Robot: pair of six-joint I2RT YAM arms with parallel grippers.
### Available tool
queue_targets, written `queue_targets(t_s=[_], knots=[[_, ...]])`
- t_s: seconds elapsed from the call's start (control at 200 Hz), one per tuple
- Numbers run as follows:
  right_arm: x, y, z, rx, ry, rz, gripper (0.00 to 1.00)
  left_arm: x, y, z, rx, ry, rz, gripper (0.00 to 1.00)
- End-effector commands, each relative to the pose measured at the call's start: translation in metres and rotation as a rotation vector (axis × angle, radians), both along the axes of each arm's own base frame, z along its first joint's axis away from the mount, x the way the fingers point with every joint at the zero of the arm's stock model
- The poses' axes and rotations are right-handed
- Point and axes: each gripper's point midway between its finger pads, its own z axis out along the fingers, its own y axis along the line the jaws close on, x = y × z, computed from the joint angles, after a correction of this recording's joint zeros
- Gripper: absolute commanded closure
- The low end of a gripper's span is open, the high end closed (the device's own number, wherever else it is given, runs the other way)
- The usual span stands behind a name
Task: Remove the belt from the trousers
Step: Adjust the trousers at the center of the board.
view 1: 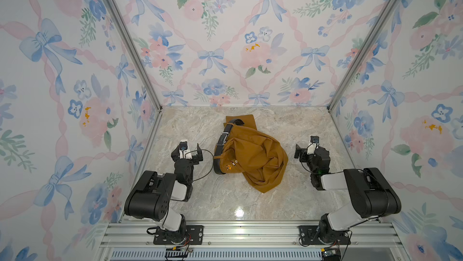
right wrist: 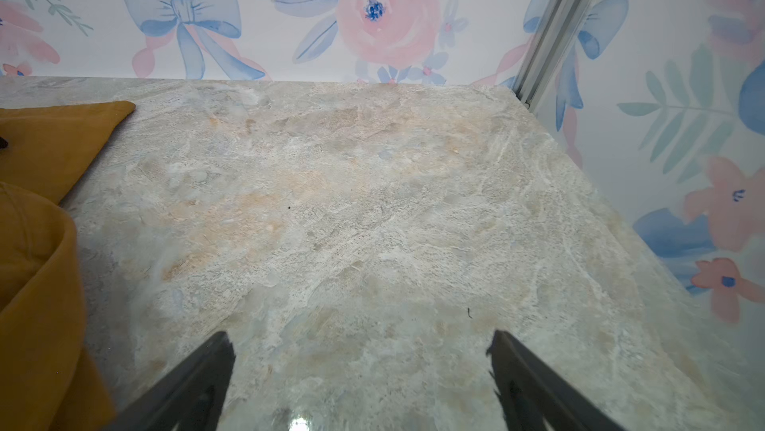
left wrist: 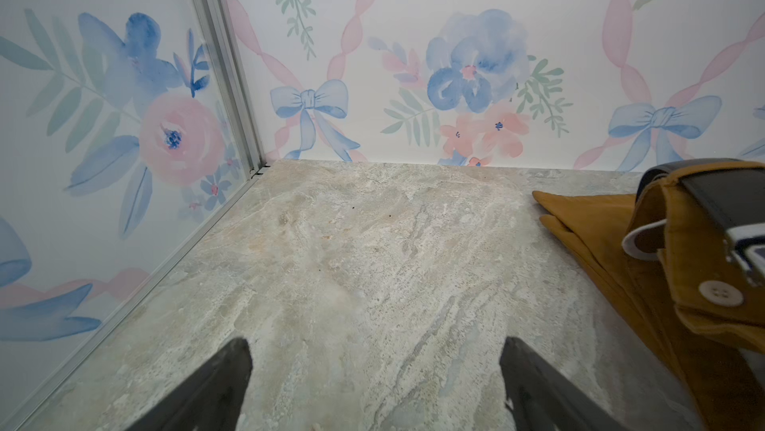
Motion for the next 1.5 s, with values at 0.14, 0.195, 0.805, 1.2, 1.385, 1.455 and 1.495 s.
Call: queue_targets(t_s=[0.14, 0.195, 0.805, 1.2, 1.385, 1.455, 1.495], knots=[[0.003, 0.000, 0.007, 0.008, -0.012, 0.001, 0.01, 0.000, 0.001, 0.001, -0.001, -0.009, -0.007, 0.02], [0.003, 0.000, 0.007, 0.008, -0.012, 0.002, 0.01, 0.000, 0.001, 0.001, -0.001, -0.009, -0.006, 0.02], [0.003, 0.001, 0.007, 0.007, -0.012, 0.002, 0.01, 0.000, 0.000, 0.001, -0.001, -0.008, -0.007, 0.02], [0.002, 0.003, 0.008, 0.002, -0.021, 0.011, 0.01, -0.002, 0.002, 0.002, 0.005, -0.011, 0.021, 0.02], [-0.019, 0.015, 0.033, -0.059, -0.125, 0.031, 0.01, -0.007, 0.008, 0.024, 0.035, -0.030, 0.124, 0.02], [-0.025, 0.019, 0.054, -0.078, -0.126, 0.036, 0.01, -0.006, 0.006, 0.036, 0.050, -0.022, 0.149, 0.02], [-0.028, 0.019, 0.068, -0.046, -0.105, 0.025, 0.01, -0.006, 0.005, 0.046, 0.025, -0.032, 0.159, 0.02]])
